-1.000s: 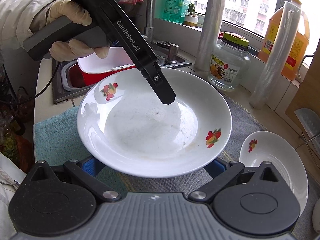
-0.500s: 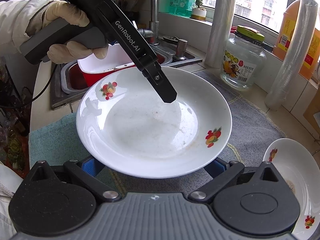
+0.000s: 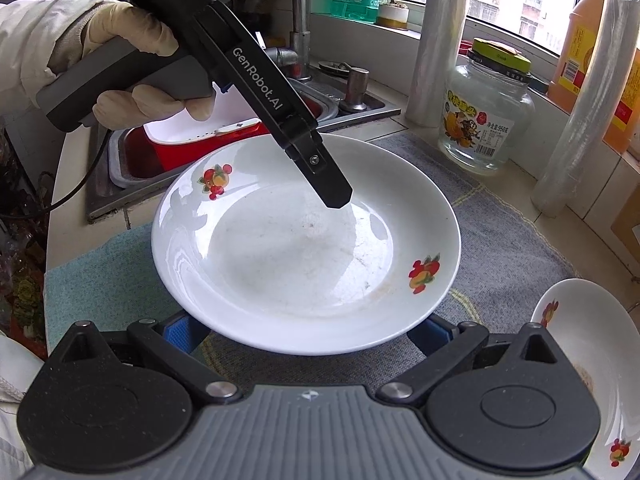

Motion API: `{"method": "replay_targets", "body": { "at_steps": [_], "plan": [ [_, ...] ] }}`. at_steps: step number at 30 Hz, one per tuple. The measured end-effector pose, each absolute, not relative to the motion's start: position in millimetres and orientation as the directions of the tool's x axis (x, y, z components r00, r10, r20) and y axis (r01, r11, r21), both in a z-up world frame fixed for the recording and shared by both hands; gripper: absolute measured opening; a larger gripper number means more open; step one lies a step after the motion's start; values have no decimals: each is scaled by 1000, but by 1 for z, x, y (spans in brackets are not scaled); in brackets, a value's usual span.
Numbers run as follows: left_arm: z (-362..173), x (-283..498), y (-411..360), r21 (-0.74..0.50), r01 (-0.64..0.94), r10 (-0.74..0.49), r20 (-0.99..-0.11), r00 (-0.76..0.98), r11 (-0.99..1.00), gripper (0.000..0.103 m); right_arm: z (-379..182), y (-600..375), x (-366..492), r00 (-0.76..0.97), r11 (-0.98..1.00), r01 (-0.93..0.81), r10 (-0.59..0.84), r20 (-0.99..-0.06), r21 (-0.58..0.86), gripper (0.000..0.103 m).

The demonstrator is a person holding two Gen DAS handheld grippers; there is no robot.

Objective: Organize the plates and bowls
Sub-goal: 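Lower the plate onto the other white plate and open the left tool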

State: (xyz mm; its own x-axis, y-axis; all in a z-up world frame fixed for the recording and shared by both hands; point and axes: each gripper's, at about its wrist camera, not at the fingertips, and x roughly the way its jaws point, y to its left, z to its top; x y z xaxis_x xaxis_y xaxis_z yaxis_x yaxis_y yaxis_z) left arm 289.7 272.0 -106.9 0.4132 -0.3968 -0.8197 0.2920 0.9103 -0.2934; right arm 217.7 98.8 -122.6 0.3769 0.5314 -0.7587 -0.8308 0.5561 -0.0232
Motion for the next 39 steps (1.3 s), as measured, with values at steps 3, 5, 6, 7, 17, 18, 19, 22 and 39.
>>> {"method": "replay_targets", "body": {
  "at_steps": [3, 5, 6, 7, 17, 18, 19, 22, 39],
  "plan": [
    [-110, 290, 271, -290, 294, -394, -824, 407, 911, 78, -124, 99, 218, 377, 560, -828, 525, -763, -24, 103],
    [-111, 291, 271, -292, 292, -394, -826, 404, 911, 78, -124, 98, 220, 369, 565, -825, 528, -765, -7, 103],
    [-112, 291, 271, -293, 291, -394, -827, 402, 911, 78, -124, 97, 221, 365, 568, -823, 530, -766, 0, 103],
    [-112, 292, 271, -292, 291, -393, -828, 400, 911, 78, -124, 97, 221, 364, 569, -823, 530, -766, 2, 103],
    [-111, 292, 269, -282, 294, -386, -829, 403, 913, 79, -125, 99, 222, 366, 567, -824, 526, -767, -4, 103],
    [-111, 291, 269, -281, 294, -385, -830, 404, 914, 79, -124, 99, 222, 367, 567, -824, 526, -767, -5, 103],
    [-111, 291, 269, -281, 293, -385, -830, 404, 914, 79, -125, 99, 222, 367, 567, -824, 526, -767, -6, 103],
    [-110, 292, 269, -277, 290, -379, -834, 401, 916, 81, -125, 99, 222, 369, 569, -822, 525, -767, -6, 103],
    [-103, 291, 277, -286, 269, -378, -829, 412, 920, 82, -126, 97, 222, 371, 573, -820, 529, -763, -2, 103]
  ]
}}
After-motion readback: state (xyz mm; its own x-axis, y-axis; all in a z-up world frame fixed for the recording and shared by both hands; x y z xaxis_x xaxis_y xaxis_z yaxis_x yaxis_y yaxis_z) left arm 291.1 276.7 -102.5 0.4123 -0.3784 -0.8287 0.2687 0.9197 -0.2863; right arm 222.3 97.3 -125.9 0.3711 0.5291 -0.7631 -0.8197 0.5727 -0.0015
